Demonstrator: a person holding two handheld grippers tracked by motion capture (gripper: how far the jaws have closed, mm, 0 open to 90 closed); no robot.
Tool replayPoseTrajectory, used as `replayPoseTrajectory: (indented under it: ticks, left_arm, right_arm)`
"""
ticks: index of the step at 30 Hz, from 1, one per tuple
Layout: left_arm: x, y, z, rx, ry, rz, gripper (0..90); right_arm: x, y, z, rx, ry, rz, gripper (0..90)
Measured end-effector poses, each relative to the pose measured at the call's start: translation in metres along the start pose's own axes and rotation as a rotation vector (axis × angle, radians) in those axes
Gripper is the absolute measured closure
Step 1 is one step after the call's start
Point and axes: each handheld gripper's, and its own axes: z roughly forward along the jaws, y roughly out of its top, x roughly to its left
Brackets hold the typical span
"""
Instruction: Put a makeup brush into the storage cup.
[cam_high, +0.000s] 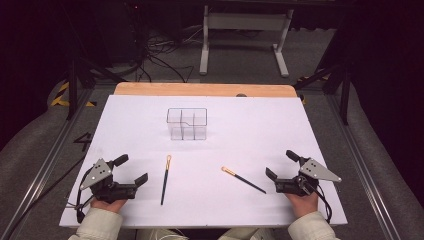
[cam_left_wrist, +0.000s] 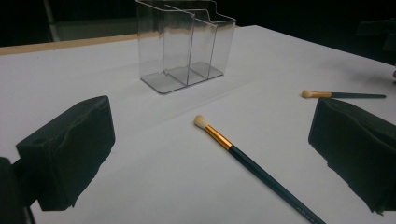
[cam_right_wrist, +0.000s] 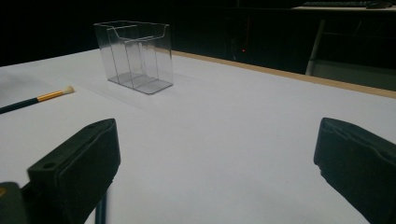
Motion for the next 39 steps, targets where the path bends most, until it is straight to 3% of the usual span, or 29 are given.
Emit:
replayPoseTrajectory:
  ticks: [7,13,39]
  left_arm:
    - [-0.004,0.005,0.004,-0.014,-0.009,0.016,1.1]
    - [-0.012,0.012,0.012,-0.007,-0.029,0.061,1.0]
    - [-0.030,0.048,0.051,-0.011,-0.101,0.069,0.3]
  right_arm:
    - [0.000,0.000,0.000,-0.006,0.005,0.003,1.2]
    - [0.000,-0.001,0.000,-0.003,0.005,0.011,1.2]
    - [-0.003,-0.001,0.001,0.010,0.007,0.040,1.3]
